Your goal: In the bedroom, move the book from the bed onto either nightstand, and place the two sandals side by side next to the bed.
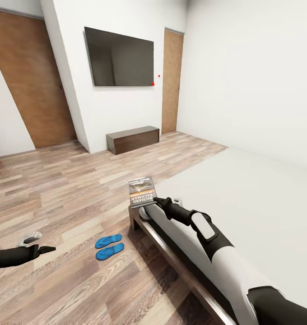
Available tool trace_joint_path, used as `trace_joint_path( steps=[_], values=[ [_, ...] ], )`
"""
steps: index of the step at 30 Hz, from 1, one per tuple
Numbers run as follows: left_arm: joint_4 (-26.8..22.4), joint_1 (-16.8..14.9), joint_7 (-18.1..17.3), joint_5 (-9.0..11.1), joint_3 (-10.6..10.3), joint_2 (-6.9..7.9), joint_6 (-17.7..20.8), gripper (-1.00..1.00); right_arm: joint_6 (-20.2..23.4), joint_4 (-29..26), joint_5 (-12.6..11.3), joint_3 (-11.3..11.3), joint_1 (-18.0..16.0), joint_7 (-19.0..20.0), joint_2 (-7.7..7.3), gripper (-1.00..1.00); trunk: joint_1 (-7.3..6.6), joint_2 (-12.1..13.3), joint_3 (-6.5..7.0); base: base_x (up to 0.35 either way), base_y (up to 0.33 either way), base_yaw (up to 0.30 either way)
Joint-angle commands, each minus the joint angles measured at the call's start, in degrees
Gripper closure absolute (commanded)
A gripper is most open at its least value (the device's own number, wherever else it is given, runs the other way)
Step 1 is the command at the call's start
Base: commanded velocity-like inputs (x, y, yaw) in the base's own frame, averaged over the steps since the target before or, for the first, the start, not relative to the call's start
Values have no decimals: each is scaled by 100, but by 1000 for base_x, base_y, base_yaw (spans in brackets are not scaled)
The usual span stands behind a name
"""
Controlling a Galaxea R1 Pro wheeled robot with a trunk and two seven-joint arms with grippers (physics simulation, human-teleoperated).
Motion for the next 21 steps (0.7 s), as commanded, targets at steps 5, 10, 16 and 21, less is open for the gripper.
trace_joint_path(
  steps=[5, 10, 16, 21],
  values=[
    [-8, 263, -164, 325, -39, -115, -142, -100, 23, -2, -44, -5, -4, 11, -4, 100, -1, -3, -5, 0, 0, 183],
    [-11, 489, -253, 654, -39, -168, -384, -100, 23, 2, -44, -8, -4, 11, -2, 100, -1, -3, -5, 0, 0, 183],
    [-11, 878, -325, 962, -39, -227, -1197, -100, 23, 6, -44, -5, -4, 11, 2, 100, -1, -3, -5, 0, 0, 182],
    [-12, 1120, -499, 1249, -39, -330, -1845, -100, 23, 6, -42, -4, -4, 6, 3, 100, -1, -3, -5, 0, 0, 182]
  ],
)
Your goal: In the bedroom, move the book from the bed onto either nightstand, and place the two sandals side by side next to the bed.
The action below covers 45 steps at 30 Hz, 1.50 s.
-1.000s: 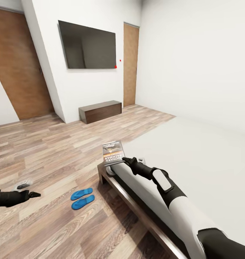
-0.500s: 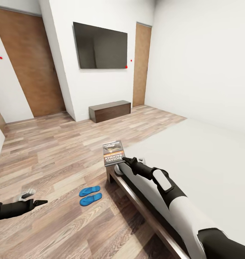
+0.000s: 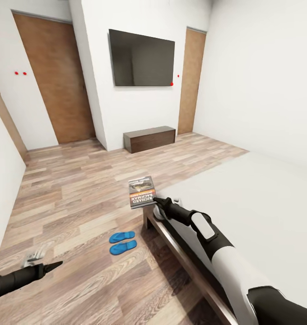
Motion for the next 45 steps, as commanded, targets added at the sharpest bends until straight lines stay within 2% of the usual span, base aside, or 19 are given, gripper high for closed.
trace_joint_path(
  steps=[1, 5, 6, 15, 30, 39, 41, 42, 45],
  values=[
    [0, 47, -71, 142, -39, -29, -73, -100, 23, -2, -43, -2, -4, 9, -1, 100, -1, -3, -5, 0, 0, 181],
    [-4, 250, -217, 535, -35, -135, -339, -100, 23, -2, -40, -9, -4, 7, 0, 100, -1, -3, -5, 0, 0, 181],
    [-6, 333, -261, 754, -34, -171, -407, -100, 23, -2, -39, -11, -4, 7, 0, 100, -1, -3, -5, 0, 0, 180],
    [-8, 611, -328, 1683, -32, -228, -515, -100, 23, -2, -38, -8, -4, 6, 0, 100, -1, -3, -5, 0, 0, 179],
    [-2, 996, -233, 2783, -24, -249, -535, -100, 23, 33, -45, 70, -4, 14, -7, 100, -1, -3, -5, 0, 0, 176],
    [-7, 1288, 184, 3763, -23, -409, -565, -100, 23, 47, -46, 105, -4, 9, -3, 100, -1, -3, -5, 0, 0, 176],
    [-8, 1315, 318, 3891, -23, -464, -568, -100, 23, 51, -46, 109, -4, 11, -2, 100, -1, -3, -5, 0, 0, 176],
    [-8, 1333, 468, 3975, -23, -537, -569, -100, 23, 56, -46, 110, -4, 12, -1, 100, -1, -3, -5, 0, 0, 176],
    [-10, 1349, 753, 4050, -21, -698, -571, -100, 23, 62, -46, 103, -4, 13, -1, 100, -1, -3, -5, 0, 0, 176]
  ],
)
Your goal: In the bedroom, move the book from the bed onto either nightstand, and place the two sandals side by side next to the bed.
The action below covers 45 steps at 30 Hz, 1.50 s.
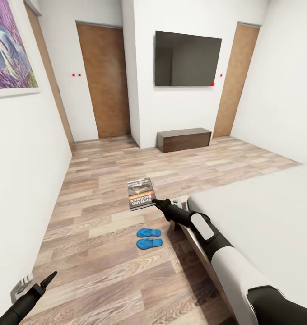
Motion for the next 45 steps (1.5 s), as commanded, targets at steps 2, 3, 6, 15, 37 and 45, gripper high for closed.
trace_joint_path(
  steps=[2, 3, 6, 15, 37, 45],
  values=[
    [1, 0, 225, 64, -33, -133, -26, -100, 23, -1, -45, -8, -3, 11, -3, 100, -1, -2, -5, 0, 0, 175],
    [-5, 5, 464, 80, -32, -258, -28, -100, 23, 1, -45, -17, -3, 11, -5, 100, -1, -2, -5, 0, 0, 174],
    [-12, 8, 764, 91, -33, -414, -48, -100, 23, 2, -43, -30, -3, 11, -7, 100, -1, -2, -5, 0, 0, 173],
    [-19, 12, 1145, 62, -51, -720, -100, -100, 23, 3, -40, -40, -3, 9, -9, 100, -1, -2, -5, 0, 0, 170],
    [-20, 15, 1848, 45, -75, -1206, -141, -100, 23, 4, -41, -52, -3, 12, -17, 100, -1, -2, -5, 0, 0, 167],
    [-20, 13, 1877, 46, -77, -1215, -141, -100, 23, 13, -37, -58, -3, 12, -21, 100, -1, -2, -5, 0, 0, 150]
  ],
)
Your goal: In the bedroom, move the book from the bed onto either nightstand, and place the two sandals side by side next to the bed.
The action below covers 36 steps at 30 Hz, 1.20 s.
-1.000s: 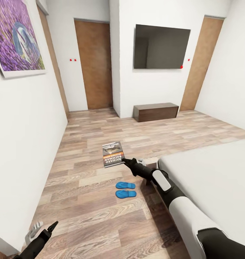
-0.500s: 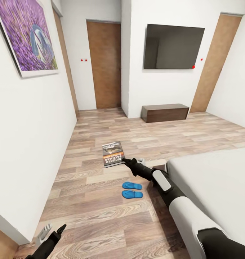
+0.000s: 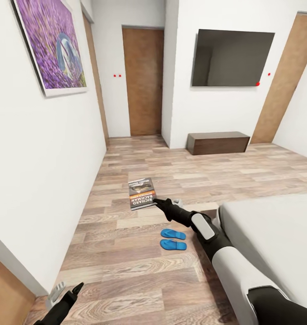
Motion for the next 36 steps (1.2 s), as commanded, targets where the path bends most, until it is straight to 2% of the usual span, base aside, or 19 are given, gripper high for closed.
trace_joint_path(
  steps=[1, 23, 36],
  values=[
    [8, -4, -14, 25, -48, 0, -31, -100, 17, 0, -17, 3, -3, 10, -1, 100, -1, -2, -5, 0, 0, 72],
    [4, -6, 5, 26, -52, -1, -31, -100, 17, 17, -16, -4, -2, 8, -7, 100, -1, -2, -5, 0, 0, 18],
    [-1, -8, 6, 20, -60, -1, -25, -100, 9, 17, -16, -3, 5, 10, -7, 100, -1, -2, -5, 0, 0, 202]
  ],
)
